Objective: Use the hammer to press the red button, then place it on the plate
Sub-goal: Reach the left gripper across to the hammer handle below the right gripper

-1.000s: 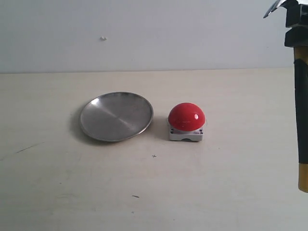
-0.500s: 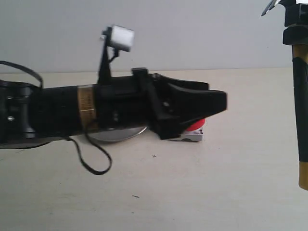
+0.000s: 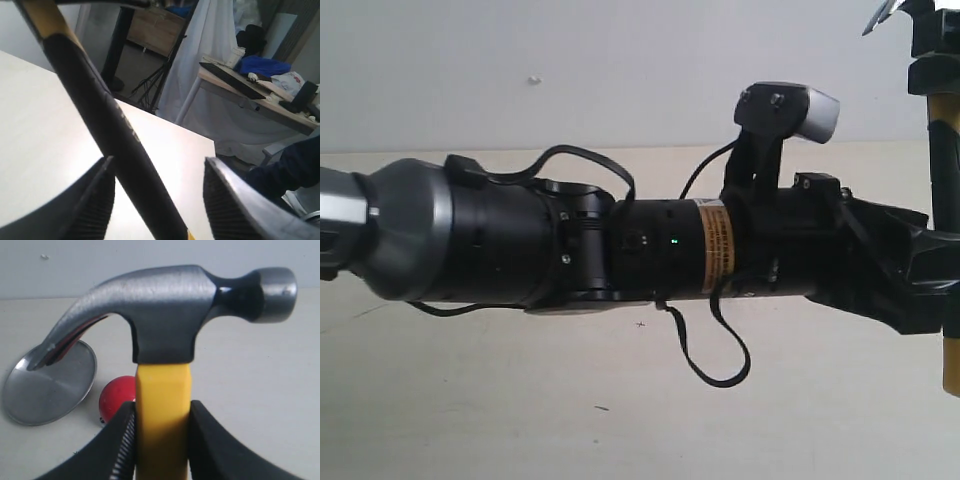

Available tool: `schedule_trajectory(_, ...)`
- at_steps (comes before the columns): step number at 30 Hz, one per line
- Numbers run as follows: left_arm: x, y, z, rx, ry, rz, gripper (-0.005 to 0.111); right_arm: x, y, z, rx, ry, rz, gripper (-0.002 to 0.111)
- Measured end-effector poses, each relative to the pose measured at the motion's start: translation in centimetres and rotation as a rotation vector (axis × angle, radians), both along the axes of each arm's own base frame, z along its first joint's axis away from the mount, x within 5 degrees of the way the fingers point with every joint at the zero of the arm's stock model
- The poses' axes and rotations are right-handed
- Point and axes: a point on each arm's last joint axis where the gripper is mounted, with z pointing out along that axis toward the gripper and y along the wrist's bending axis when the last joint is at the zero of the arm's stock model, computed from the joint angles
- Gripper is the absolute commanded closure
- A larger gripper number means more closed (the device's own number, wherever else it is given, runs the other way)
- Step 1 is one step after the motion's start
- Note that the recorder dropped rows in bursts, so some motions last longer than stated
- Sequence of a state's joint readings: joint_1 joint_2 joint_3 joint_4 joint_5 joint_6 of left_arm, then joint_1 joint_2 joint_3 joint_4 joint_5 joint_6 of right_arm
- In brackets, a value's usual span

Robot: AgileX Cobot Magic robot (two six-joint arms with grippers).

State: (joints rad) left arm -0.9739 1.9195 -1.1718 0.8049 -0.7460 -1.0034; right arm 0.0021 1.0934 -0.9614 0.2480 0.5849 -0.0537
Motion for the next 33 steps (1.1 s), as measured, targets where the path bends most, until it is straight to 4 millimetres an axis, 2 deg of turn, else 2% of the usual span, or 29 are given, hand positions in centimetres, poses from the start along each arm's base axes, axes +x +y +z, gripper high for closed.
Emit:
schedule_trajectory(5,1.0,-1.3,-1.1,0.000,0.034,0.020,0.054,0.0,0.0,0.0,0.000,0.004,0.001,0.108)
schedule_trajectory(10,1.4,-2.0,-1.1,-0.013,0.056,0.024,0.054,-0.1,0.0,-0.1,0.000,0.010,0.002,0.108)
schedule_trajectory(15,1.1,-2.7,-0.4,-0.039,0.065,0.023,0.054,-0.1,0.0,-0.1,-0.004,0.009,0.006,0.108)
schedule_trajectory(19,0.7,-4.0,-1.0,-0.050,0.091,0.019,0.054,-0.1,0.0,-0.1,-0.004,0.015,0.007,0.108)
schedule_trajectory(23,0.5,-4.4,-1.5,-0.042,0.098,0.016,0.056,-0.1,0.0,-0.1,-0.004,0.018,0.008,0.108)
schedule_trajectory(24,0.5,-4.4,-1.5,-0.041,0.098,0.017,0.058,-0.1,0.0,-0.1,-0.004,0.018,0.008,0.108)
schedule_trajectory(28,0.7,-4.4,-1.6,-0.027,0.118,0.042,0.088,-0.1,0.0,-0.2,-0.004,0.020,0.009,0.108)
schedule_trajectory(30,0.8,-4.4,-1.8,-0.016,0.128,0.054,0.107,-0.1,0.0,-0.1,-0.003,0.018,0.008,0.108)
schedule_trajectory(33,0.9,-4.4,-2.0,-0.011,0.136,0.059,0.107,-0.1,0.1,-0.2,-0.002,0.023,0.009,0.107)
